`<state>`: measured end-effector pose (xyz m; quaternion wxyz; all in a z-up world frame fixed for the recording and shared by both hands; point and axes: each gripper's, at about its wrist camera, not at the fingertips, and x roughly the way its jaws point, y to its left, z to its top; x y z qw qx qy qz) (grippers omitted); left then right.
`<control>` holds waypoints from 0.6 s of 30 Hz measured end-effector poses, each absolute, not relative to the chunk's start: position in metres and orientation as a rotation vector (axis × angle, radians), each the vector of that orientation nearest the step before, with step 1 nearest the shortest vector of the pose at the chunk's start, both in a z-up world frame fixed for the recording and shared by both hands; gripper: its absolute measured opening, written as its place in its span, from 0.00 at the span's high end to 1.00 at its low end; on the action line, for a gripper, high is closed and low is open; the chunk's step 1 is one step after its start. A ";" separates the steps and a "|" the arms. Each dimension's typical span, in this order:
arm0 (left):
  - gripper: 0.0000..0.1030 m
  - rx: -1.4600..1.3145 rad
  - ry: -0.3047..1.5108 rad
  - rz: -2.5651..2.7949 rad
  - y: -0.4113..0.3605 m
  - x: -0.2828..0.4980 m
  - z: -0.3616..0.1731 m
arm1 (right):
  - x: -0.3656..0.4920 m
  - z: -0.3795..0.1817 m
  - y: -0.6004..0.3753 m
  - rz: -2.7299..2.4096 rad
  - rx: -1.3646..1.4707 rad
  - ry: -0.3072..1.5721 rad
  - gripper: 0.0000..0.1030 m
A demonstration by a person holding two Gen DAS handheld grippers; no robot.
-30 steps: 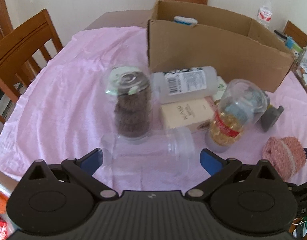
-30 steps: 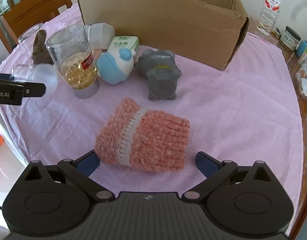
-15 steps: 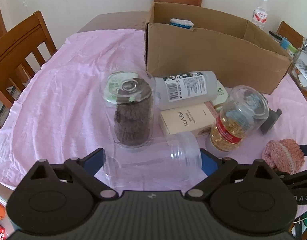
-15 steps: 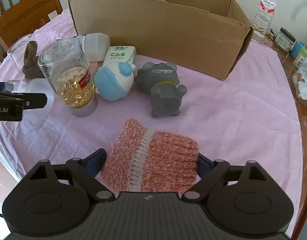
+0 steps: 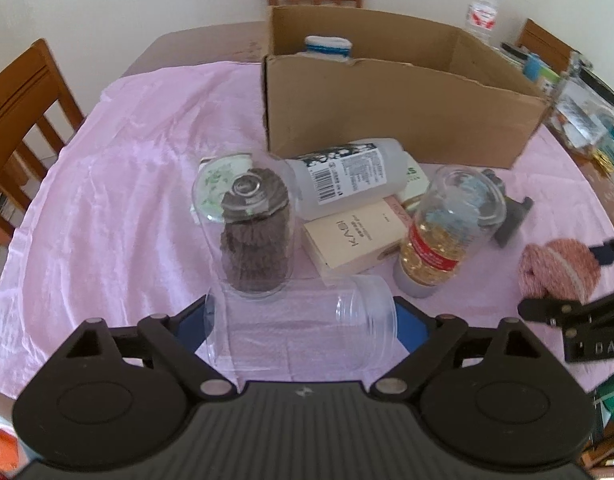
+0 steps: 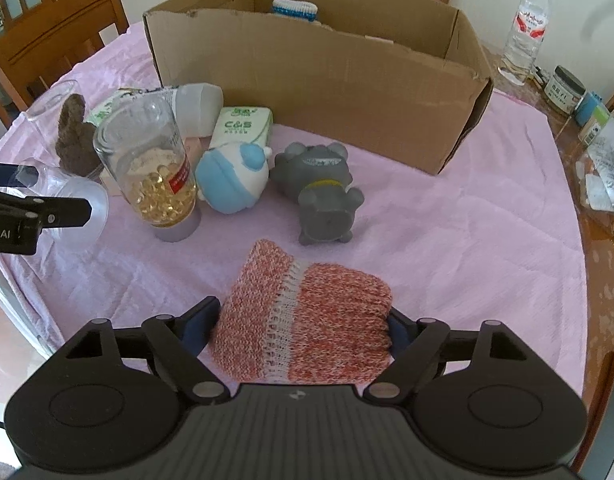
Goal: Organize objects
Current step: 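Carry pink sleeve and clear jar over the cardboard box with both tools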
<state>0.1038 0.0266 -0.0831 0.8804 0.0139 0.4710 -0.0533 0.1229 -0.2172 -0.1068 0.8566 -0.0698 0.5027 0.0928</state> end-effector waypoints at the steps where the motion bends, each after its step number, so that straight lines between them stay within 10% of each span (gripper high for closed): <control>1: 0.11 0.034 0.984 -0.118 0.027 0.104 -0.081 | 0.123 -0.105 -0.218 0.198 -0.150 1.054 0.16; 18: 0.12 0.123 0.896 -0.383 0.022 0.130 0.011 | 0.134 -0.039 -0.234 0.202 -0.137 0.992 0.17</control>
